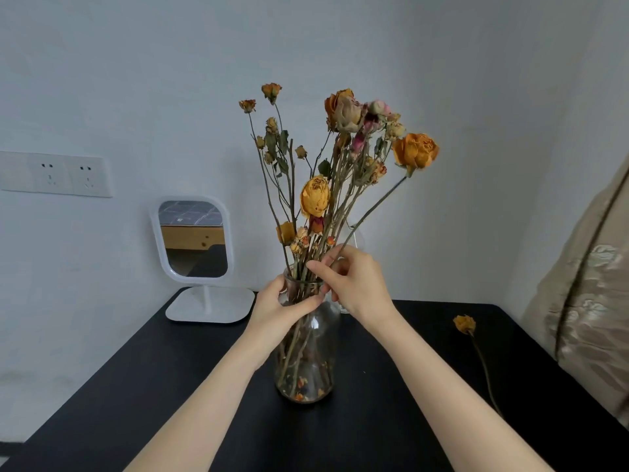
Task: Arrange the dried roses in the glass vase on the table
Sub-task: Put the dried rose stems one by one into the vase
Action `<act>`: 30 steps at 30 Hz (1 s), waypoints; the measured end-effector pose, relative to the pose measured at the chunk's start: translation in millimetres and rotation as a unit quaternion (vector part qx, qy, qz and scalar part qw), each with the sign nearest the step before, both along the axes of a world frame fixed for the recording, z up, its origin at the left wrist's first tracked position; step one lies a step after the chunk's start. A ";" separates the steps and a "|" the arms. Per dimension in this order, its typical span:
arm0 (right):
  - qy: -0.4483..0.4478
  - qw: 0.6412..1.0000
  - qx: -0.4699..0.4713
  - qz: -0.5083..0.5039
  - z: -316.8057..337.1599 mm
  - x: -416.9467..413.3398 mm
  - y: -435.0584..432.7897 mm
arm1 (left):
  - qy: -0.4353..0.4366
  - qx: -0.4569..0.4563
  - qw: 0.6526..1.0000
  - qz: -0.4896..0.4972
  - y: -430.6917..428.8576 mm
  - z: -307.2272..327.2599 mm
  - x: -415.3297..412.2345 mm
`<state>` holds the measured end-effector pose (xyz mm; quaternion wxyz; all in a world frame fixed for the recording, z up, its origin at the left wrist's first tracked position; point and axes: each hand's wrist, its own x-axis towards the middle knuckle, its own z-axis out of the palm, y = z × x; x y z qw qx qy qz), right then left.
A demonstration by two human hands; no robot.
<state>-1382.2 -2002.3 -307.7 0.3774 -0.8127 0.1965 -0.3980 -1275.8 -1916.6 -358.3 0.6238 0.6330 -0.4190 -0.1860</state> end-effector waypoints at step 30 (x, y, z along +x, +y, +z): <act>0.005 1.000 0.001 -0.012 -9.4 -21.5 -3.1 | 0.010 -0.002 0.991 0.133 13.6 -18.9 -22.2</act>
